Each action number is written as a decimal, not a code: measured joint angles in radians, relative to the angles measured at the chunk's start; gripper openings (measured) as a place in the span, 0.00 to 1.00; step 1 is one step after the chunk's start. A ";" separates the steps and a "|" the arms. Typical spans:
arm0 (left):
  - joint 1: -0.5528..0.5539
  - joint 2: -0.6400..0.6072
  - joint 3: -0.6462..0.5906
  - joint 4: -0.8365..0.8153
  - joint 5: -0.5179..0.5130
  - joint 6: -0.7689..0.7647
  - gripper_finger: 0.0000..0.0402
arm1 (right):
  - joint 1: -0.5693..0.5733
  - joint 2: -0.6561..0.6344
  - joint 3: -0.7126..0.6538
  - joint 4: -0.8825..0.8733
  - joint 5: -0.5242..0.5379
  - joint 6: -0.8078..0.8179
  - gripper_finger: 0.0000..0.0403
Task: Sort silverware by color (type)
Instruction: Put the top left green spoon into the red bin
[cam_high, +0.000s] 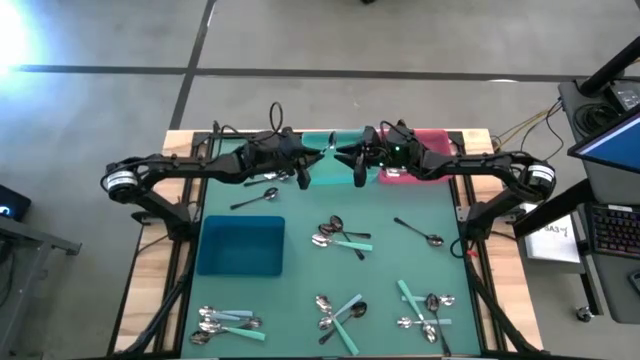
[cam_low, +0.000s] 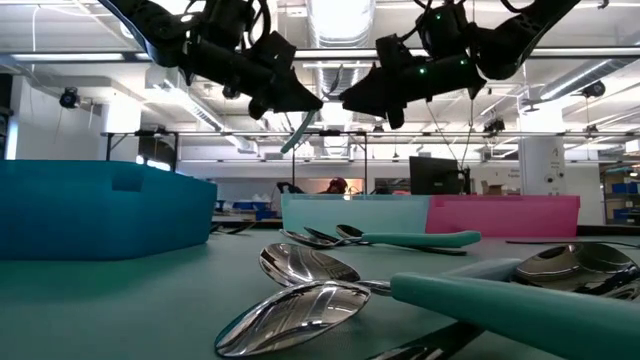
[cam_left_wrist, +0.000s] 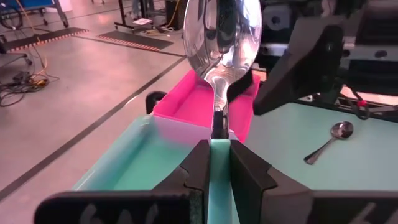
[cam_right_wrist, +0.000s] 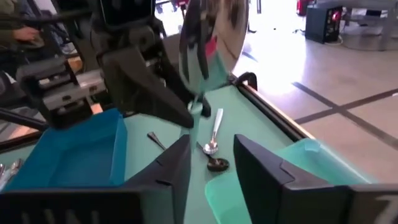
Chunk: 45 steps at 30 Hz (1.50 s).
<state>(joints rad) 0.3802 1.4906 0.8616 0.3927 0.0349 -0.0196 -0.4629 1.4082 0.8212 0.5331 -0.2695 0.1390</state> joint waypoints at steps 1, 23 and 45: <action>-0.002 0.000 0.000 0.002 0.000 -0.001 0.06 | 0.000 0.000 0.004 0.000 0.000 0.000 0.33; -0.017 0.000 0.000 0.078 0.000 -0.020 0.06 | 0.022 0.000 0.096 0.002 0.005 -0.036 0.45; -0.084 0.049 0.009 0.215 -0.002 -0.012 0.06 | 0.035 0.000 0.100 0.026 -0.002 -0.074 0.22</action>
<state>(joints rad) 0.2966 1.5397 0.8701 0.6078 0.0330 -0.0321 -0.4278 1.4078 0.9207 0.5588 -0.2714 0.0650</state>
